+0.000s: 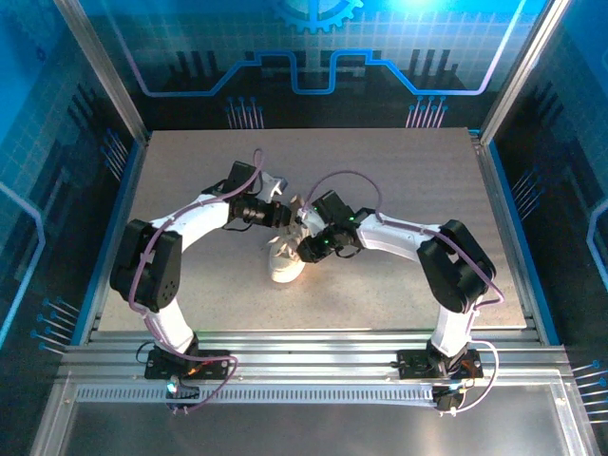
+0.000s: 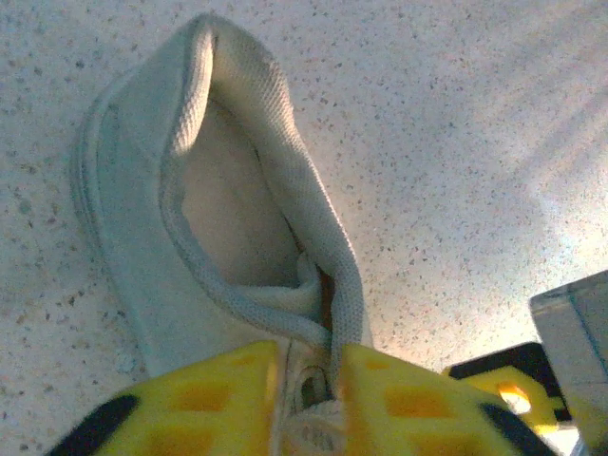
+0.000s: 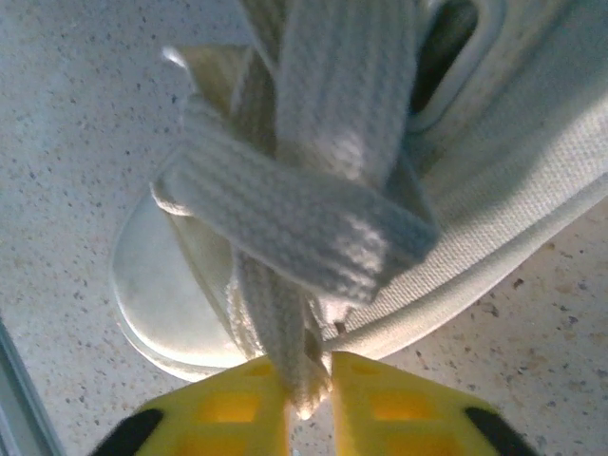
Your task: Tie the shoes
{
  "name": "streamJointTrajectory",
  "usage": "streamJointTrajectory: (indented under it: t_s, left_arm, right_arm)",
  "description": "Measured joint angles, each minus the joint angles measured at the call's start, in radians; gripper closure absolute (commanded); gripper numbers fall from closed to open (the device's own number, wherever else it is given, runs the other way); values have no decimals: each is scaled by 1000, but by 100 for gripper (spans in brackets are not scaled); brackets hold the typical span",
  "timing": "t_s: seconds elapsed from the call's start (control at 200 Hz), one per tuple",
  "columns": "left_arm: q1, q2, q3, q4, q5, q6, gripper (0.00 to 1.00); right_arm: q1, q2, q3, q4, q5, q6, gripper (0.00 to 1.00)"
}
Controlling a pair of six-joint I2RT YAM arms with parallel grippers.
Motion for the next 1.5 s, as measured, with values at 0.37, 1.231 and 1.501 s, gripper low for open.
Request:
streamJointTrajectory:
  t_s: [0.37,1.231,1.501]
  left_arm:
    - [32,-2,-72,85,45,-60,100]
    - [55,-42,-152,122,61,-57,70]
    - [55,-127,-153,114,64,-28,65]
  right_arm:
    - [0,-12,34,-94,31,-30,100]
    - [-113,-66,77,-210,-60,-74,100]
    - [-111,-59,105,-225,-121,-82,76]
